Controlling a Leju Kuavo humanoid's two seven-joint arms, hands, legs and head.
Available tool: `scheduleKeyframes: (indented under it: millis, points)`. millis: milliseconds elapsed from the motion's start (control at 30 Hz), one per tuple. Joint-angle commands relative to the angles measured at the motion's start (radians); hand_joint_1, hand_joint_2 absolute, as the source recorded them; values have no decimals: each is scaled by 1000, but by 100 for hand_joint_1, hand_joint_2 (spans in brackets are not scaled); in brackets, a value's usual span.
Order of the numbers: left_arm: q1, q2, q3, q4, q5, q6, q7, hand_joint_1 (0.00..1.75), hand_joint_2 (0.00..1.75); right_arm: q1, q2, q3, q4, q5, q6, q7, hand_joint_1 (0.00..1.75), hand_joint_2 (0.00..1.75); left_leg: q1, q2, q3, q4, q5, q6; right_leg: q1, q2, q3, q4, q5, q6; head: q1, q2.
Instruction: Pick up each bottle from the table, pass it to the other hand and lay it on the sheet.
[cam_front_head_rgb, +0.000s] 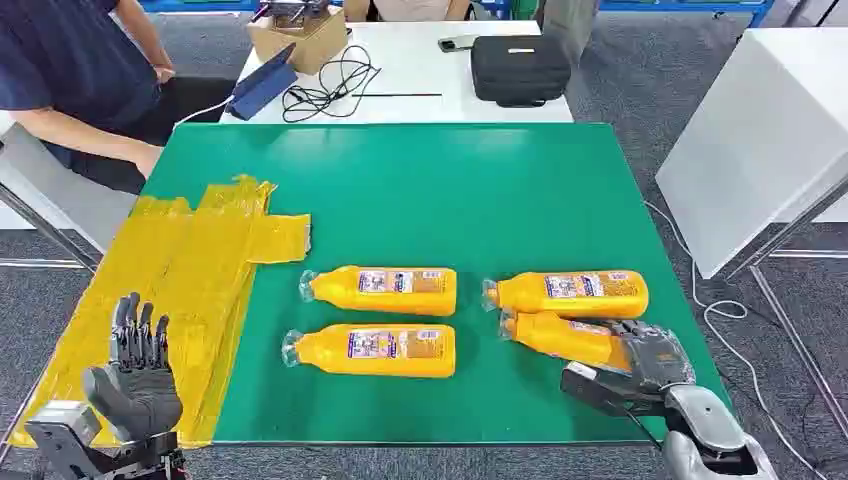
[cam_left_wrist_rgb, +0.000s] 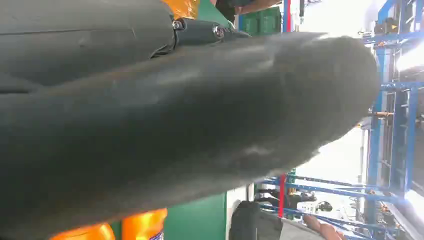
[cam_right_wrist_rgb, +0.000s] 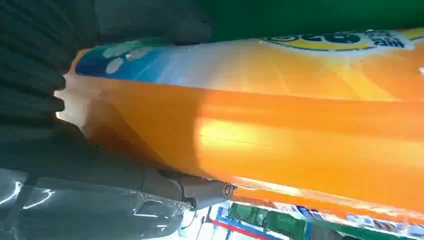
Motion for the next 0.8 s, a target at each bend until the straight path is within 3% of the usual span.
scheduleKeyframes:
  millis: [33, 167, 267, 367, 400, 533, 633, 733, 800]
  points:
    - [-20, 20, -11, 45, 10, 6, -2, 0, 0, 0, 1, 26, 145, 9, 26, 12, 175, 175, 1, -2, 2, -2, 0, 0, 1, -3, 3, -3, 0, 1, 0, 0]
    - [-27, 17, -5, 49, 10, 1, -2, 0, 0, -4, -6, 39, 161, 11, 39, 5, 175, 175, 1, -2, 3, -1, 0, 0, 0, -3, 5, -3, 0, 1, 0, 0]
    - [-37, 20, -2, 63, 17, -9, 0, 0, 0, 22, -1, 15, 89, -165, 82, -119, 175, 175, 1, -2, 3, -1, 0, 0, 0, -3, 5, -3, 0, 1, 0, 0]
    - [-32, 14, 11, 74, 26, -33, -1, 0, 0, 129, -51, -21, -182, -490, 190, -250, 175, 175, 0, -4, 1, -1, 0, 0, 0, -5, 4, -3, -1, 1, 0, 0]
    - [-27, 10, 17, 77, 28, -48, -2, 0, 175, 177, -85, -42, -306, -620, 222, -287, 175, 175, 1, -6, -1, -1, 0, -1, 1, -8, 3, -4, -1, 2, 0, 0]
    - [-26, 6, 22, 80, 28, -55, -3, 0, 175, 213, -114, -63, -394, -658, 249, -253, 175, 175, -1, -3, 0, 1, -2, 1, -1, -6, 2, 0, -2, 1, 0, 0]
    - [-36, 18, 18, 95, 53, -84, -7, 0, 175, 252, -117, -120, -523, -824, 262, -359, 175, 175, -1, -1, -4, 2, -1, 4, -1, -3, 8, 0, -1, 2, -1, 0]
    - [-44, 35, 9, 104, 78, -97, -16, 0, 175, 313, -116, -191, -662, -929, 300, -369, 175, 175, -2, -2, -7, 2, 0, 4, -2, -3, 4, 1, -1, 2, -2, 0]
    - [-44, 35, 9, 104, 78, -97, -16, 0, 175, 313, -116, -191, -662, -929, 300, -369, 175, 175, -1, -2, -8, 2, 0, 4, -1, -3, 3, 0, -1, 2, -2, 0]
